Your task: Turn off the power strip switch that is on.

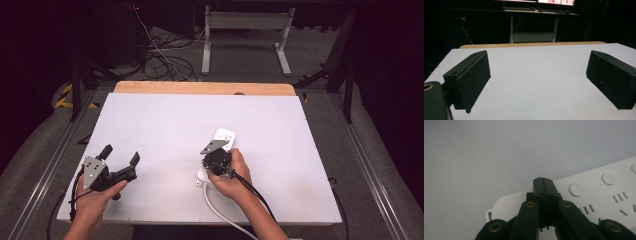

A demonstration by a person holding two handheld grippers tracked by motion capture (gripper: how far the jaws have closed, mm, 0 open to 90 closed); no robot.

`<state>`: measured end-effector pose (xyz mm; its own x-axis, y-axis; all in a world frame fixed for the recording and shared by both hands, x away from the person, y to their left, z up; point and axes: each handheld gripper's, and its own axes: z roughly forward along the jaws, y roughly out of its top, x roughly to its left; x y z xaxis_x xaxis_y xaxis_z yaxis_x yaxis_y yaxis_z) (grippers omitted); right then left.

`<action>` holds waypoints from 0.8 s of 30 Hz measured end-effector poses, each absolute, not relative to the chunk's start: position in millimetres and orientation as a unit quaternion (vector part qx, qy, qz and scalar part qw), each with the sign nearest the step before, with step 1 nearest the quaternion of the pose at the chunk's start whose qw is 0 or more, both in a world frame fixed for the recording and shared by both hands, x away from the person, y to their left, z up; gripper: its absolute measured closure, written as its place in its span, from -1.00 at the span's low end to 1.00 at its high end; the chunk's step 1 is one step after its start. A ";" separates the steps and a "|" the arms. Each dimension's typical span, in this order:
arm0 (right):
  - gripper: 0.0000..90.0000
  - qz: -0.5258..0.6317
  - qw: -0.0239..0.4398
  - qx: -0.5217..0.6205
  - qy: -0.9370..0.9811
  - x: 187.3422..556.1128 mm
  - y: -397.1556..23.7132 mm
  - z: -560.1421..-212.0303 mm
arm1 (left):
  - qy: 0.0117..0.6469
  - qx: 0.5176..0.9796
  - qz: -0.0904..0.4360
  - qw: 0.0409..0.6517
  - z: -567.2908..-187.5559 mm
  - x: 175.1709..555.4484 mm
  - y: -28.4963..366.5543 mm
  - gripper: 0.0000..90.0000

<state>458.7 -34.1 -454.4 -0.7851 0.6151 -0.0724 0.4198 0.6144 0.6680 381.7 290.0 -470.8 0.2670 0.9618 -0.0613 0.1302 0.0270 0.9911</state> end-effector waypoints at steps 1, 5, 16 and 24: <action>1.00 0.327 0.149 0.291 0.887 458.8 -34.0 -454.3 | 0.469 0.583 0.383 0.542 -470.8 381.8 290.3 -0.87; 1.00 0.329 0.150 0.292 0.886 459.0 -34.1 -453.7 | 0.469 0.582 0.383 0.542 -470.8 381.7 290.4 -0.87; 1.00 0.325 0.162 0.292 0.885 463.6 -37.1 -452.5 | 0.468 0.585 0.384 0.540 -471.3 382.7 290.9 -0.87; 1.00 0.406 0.171 0.289 0.850 468.0 -59.4 -434.4 | 0.469 0.585 0.384 0.539 -471.9 383.3 291.5 -0.87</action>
